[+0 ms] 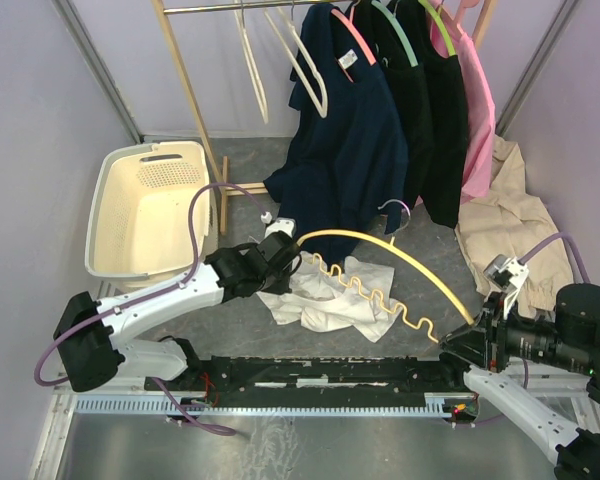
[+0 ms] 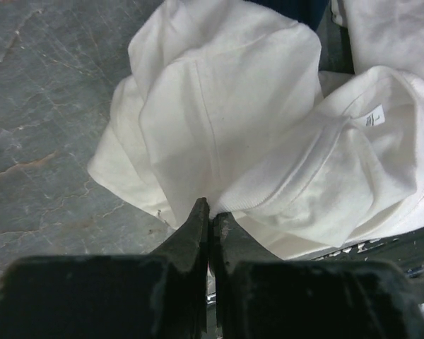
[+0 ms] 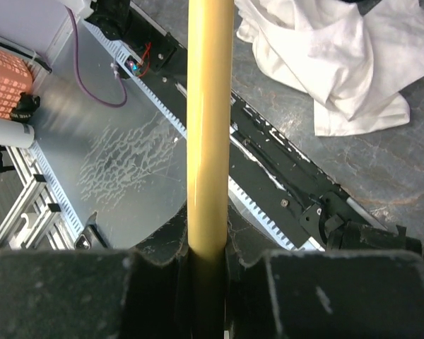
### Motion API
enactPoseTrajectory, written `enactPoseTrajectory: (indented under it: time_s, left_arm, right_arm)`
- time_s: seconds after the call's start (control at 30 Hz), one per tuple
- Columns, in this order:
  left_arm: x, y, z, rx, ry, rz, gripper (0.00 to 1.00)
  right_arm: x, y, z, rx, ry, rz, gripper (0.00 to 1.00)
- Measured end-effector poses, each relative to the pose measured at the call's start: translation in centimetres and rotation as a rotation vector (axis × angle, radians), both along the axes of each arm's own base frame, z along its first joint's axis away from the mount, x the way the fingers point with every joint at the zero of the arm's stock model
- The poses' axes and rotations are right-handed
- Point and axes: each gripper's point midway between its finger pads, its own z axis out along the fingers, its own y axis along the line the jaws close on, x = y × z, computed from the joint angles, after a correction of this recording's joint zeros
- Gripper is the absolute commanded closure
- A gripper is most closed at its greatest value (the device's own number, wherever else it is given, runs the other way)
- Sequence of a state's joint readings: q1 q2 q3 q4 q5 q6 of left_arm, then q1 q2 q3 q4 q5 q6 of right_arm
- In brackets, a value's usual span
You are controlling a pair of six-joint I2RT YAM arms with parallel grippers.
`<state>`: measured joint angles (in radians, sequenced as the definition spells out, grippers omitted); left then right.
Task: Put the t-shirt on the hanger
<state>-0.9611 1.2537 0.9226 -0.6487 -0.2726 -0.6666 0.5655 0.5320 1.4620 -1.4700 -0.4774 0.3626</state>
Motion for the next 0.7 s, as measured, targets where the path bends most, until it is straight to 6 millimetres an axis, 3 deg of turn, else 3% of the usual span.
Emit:
enactPoseTrajectory:
  time_s: [0.37, 0.7]
  left_arm:
    - [0.7, 0.9, 1.3, 0.029, -0.026, 0.026, 0.97]
    - [0.7, 0.6, 2.1, 0.000, -0.042, 0.022, 0.97]
  right_arm:
    - [-0.1, -1.1, -2.5, -0.066, 0.046, -0.047, 0.99]
    - [1.3, -4.0, -1.9, -0.149, -0.012, -0.221, 0.99]
